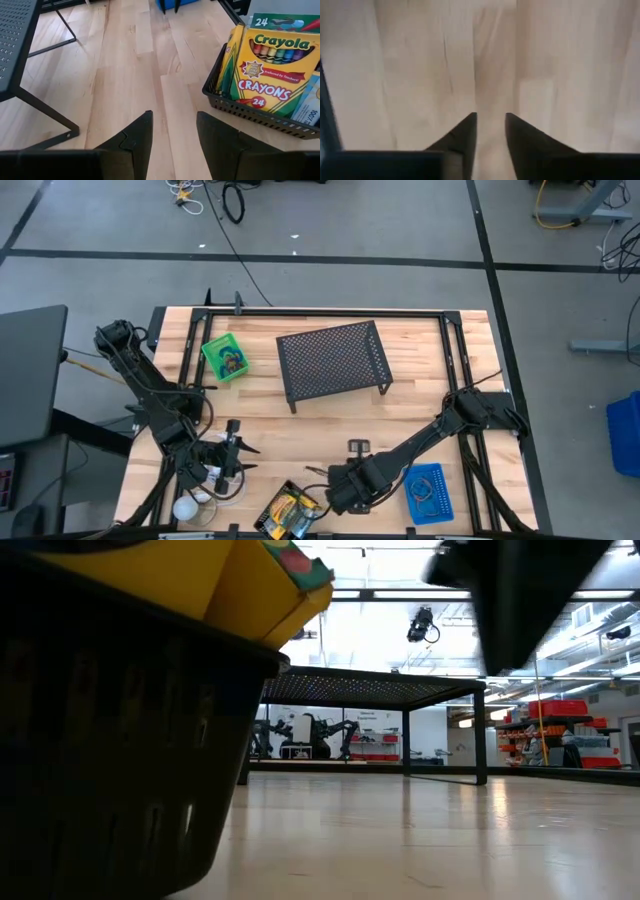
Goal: Pick & Place Office Desk Supplies
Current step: Put the blue bin on the shelf
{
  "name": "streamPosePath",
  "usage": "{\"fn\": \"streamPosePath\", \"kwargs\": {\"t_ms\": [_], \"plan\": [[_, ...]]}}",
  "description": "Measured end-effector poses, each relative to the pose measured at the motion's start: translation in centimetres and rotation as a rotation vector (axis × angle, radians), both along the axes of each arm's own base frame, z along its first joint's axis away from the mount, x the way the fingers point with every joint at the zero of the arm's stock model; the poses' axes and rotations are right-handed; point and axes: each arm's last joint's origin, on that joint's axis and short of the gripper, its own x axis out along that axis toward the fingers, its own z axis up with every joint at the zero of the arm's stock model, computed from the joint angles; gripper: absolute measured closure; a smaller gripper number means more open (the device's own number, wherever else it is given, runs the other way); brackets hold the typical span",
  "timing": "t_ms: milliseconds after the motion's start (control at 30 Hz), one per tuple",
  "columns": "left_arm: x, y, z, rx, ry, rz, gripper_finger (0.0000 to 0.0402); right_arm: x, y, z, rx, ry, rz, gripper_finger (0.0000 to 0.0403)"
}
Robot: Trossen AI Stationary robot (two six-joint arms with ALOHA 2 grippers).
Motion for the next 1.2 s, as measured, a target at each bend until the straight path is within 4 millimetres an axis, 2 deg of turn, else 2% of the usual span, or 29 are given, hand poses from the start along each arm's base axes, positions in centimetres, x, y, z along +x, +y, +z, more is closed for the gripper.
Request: {"fn": "streamPosePath", "kwargs": {"t_ms": [200,333,433,567,733,867,1200], "plan": [[0.0,0.0,0.0,0.009,0.003,-0.011,0.024,-1.6,-0.7,0.0,0.059,0.236,-0.19,0.0204],[0.0,0.0,0.0,0.01,0.003,-0.011,0.024,-2.9,-1.4,0.3,0.043,0.407,-0.35,0.0169],[0.0,0.0,0.0,0.01,0.005,-0.013,0.024,-3.5,-0.9,0.6,0.071,0.443,-0.422,0.0164],[0.0,0.0,0.0,0.023,0.006,-0.022,0.024,-4.3,1.0,0.9,0.152,0.458,-0.493,0.017],[0.0,0.0,0.0,0.032,0.008,-0.028,0.024,-5.1,3.9,0.7,0.223,0.397,-0.579,0.018],[0.0,0.0,0.0,0.043,0.008,-0.035,0.024,-5.9,5.2,0.5,0.21,0.326,-0.647,0.0183],[0.0,-0.1,-0.1,0.039,0.016,-0.048,0.024,-9.9,7.3,-3.7,0.134,0.441,-0.777,0.0183]]}}
